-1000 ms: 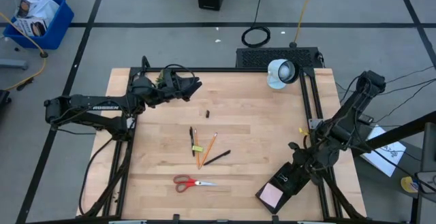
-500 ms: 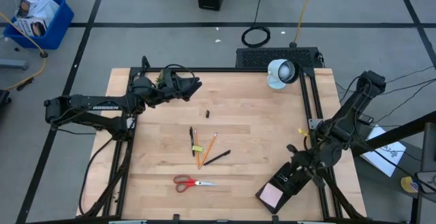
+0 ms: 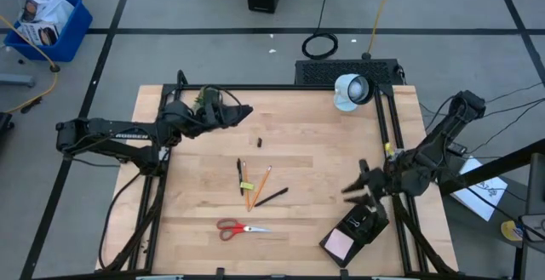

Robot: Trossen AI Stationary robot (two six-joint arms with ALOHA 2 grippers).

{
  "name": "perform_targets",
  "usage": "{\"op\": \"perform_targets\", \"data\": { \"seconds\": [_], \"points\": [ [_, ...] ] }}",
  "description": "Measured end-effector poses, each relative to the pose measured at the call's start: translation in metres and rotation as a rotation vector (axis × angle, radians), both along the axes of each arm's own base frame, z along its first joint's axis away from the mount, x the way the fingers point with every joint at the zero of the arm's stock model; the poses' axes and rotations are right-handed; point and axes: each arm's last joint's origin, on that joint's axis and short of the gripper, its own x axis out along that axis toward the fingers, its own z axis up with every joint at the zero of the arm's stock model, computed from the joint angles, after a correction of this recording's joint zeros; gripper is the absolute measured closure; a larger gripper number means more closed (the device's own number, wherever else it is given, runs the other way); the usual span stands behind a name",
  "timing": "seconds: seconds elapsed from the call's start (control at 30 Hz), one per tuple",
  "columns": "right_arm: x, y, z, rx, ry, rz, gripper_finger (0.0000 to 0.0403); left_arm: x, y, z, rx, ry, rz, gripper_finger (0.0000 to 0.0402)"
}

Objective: Pick and place office supplies into organizer
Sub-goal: Put the black clip binder into the desk organizer

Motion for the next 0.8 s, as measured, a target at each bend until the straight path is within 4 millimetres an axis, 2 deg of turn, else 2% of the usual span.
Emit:
{"op": "perform_targets", "data": {
  "seconds": [0.17, 0.3, 0.4, 0.57, 0.67, 0.8],
  "points": [
    [0.015, -0.012, 0.019, 0.104, -0.181, -0.245, 0.0293, 0.0, -0.001, 0.0, -0.03, -0.003, -0.013, 0.0172],
    [0.027, -0.021, 0.036, 0.196, -0.335, -0.324, 0.0293, -0.001, 0.003, 0.001, -0.031, -0.014, -0.002, 0.0172],
    [0.034, -0.027, 0.038, 0.169, -0.378, -0.375, 0.0294, -0.001, 0.004, 0.0, -0.038, -0.009, -0.026, 0.0172],
    [0.04, -0.033, 0.024, 0.028, -0.27, -0.409, 0.0301, -0.001, 0.01, -0.005, -0.123, 0.043, -0.094, 0.0172],
    [0.039, -0.033, 0.01, 0.038, -0.153, -0.439, 0.0307, -0.001, 0.013, -0.01, -0.229, 0.08, -0.105, 0.0172],
    [0.034, -0.029, -0.006, 0.107, 0.031, -0.292, 0.0313, 0.001, 0.013, -0.025, -0.268, 0.236, -0.104, 0.0172]
  ]
}}
